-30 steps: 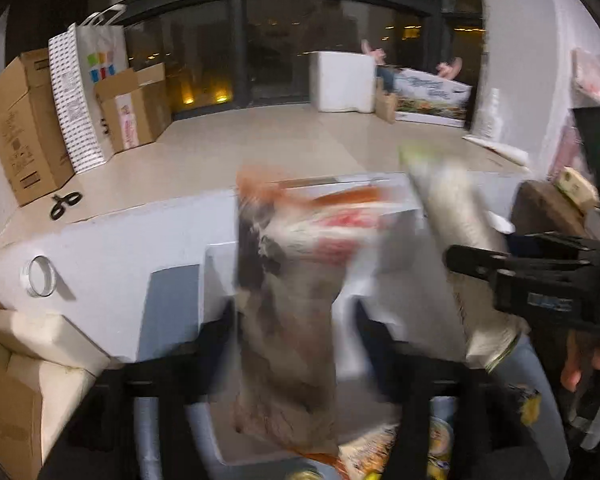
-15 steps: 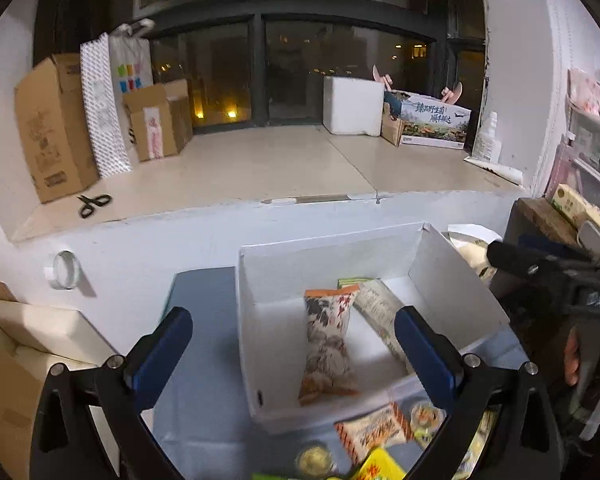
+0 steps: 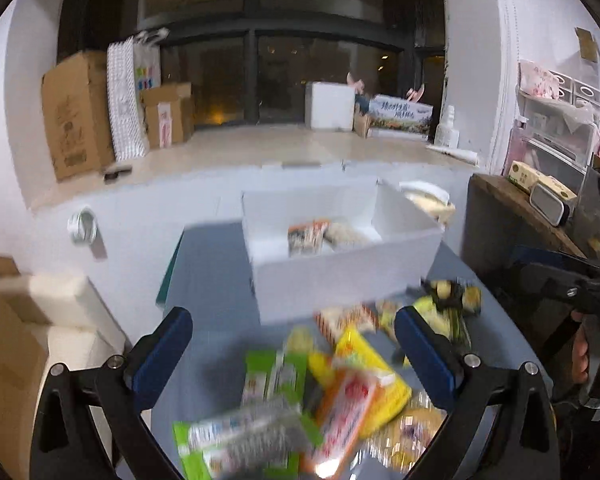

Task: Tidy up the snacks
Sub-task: 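Grasp the green sachets with the left gripper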

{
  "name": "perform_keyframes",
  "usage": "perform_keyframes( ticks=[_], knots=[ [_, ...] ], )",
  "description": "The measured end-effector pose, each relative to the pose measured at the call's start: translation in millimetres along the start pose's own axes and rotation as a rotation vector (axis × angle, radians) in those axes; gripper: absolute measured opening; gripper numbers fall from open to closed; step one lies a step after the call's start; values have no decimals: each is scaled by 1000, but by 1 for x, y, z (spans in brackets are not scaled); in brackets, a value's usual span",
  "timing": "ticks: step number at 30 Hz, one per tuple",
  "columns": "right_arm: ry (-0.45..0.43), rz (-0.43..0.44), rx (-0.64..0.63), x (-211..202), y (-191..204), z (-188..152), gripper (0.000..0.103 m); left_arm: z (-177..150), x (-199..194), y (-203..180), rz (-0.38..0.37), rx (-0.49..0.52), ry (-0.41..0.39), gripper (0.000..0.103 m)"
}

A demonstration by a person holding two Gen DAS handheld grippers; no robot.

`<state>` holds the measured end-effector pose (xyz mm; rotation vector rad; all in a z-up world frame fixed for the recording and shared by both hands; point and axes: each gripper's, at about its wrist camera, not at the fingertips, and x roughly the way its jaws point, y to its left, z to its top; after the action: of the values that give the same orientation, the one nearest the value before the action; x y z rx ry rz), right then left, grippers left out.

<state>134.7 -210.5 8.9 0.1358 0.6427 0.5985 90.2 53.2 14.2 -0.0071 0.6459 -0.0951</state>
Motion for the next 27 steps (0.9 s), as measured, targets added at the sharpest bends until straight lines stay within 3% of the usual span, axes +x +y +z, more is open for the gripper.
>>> perform_keyframes(
  ticks=[5,10,15,23,27],
  knots=[
    [-22,6,20,-21,1,-32,103,-37,6,13,-35,1,114,103],
    [-73,-25,-4,-39,9,-59,103,-73,12,-1,31,205,137,103],
    [-38,-12,-67,-40,20,-75,103,-89,17,-7,-69,375,157,103],
    [-9,43,-157,-37,39,-88,103,-85,46,21,-261,504,262,103],
    [11,47,-206,-33,49,-92,103,-81,72,37,-295,513,324,103]
  ],
)
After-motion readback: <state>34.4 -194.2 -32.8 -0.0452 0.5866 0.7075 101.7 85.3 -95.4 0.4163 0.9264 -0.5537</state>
